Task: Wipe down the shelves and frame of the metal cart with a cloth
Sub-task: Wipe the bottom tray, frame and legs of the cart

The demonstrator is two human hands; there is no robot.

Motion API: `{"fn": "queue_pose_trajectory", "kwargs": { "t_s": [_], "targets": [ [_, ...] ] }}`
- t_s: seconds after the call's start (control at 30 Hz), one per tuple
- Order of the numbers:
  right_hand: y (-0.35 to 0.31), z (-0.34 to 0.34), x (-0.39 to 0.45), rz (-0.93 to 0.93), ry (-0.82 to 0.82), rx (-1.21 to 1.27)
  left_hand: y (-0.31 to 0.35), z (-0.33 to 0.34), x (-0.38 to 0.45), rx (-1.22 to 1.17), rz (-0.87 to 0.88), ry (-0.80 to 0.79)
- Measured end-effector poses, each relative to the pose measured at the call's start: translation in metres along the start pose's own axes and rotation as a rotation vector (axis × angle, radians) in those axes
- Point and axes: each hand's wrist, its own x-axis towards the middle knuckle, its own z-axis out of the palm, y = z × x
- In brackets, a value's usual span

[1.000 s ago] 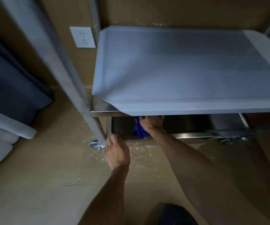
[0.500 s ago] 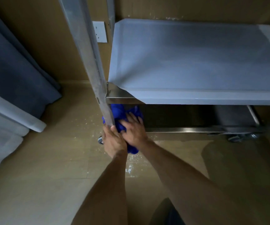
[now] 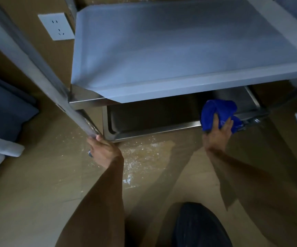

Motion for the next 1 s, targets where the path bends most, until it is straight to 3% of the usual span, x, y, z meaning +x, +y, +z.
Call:
{"fn": "queue_pose_trajectory", "kwargs": {
  "t_s": [0.1,0.23,0.33,0.4,0.53,0.63,0.73,0.83,0.9,1.0],
  "targets": [
    [-0.031,0.012,-0.028,-0.114,0.013,-0.014,0.006,0.000,-0.006,-0.025,-0.030,-0.008],
    [-0.105,0.039,-0.103,-0.393,-0.108,0.036,0.009,-0.018,-0.004,-0.040,-0.003,-0.098],
    [-0.183,0.059,-0.155,-0.750,-0.219,0.025,-0.002,-0.039,0.011,-0.031,0.134,-0.249],
    [-0.225,0.073,-0.171,-0.835,-0.194,0.008,-0.011,-0.047,0.025,-0.001,0.231,-0.305],
    [-0.236,0.079,-0.166,-0.807,-0.161,0.009,-0.017,-0.041,0.028,0.012,0.213,-0.239],
    [-0.203,0.069,-0.143,-0.838,-0.143,-0.064,-0.010,-0.036,0.015,0.048,0.062,-0.169],
    [-0.165,0.057,-0.122,-0.617,-0.154,-0.065,0.003,-0.026,-0.011,0.111,-0.129,-0.135],
    [-0.119,0.043,-0.096,-0.436,-0.118,-0.063,0.012,-0.004,-0.050,0.182,-0.126,-0.315],
    [-0.088,0.033,-0.079,-0.364,-0.051,-0.005,0.018,0.016,-0.074,0.094,-0.059,-0.464],
    [-0.034,0.021,-0.037,-0.099,0.115,0.136,0.042,0.045,-0.091,0.014,-0.074,-0.501]
  ]
}}
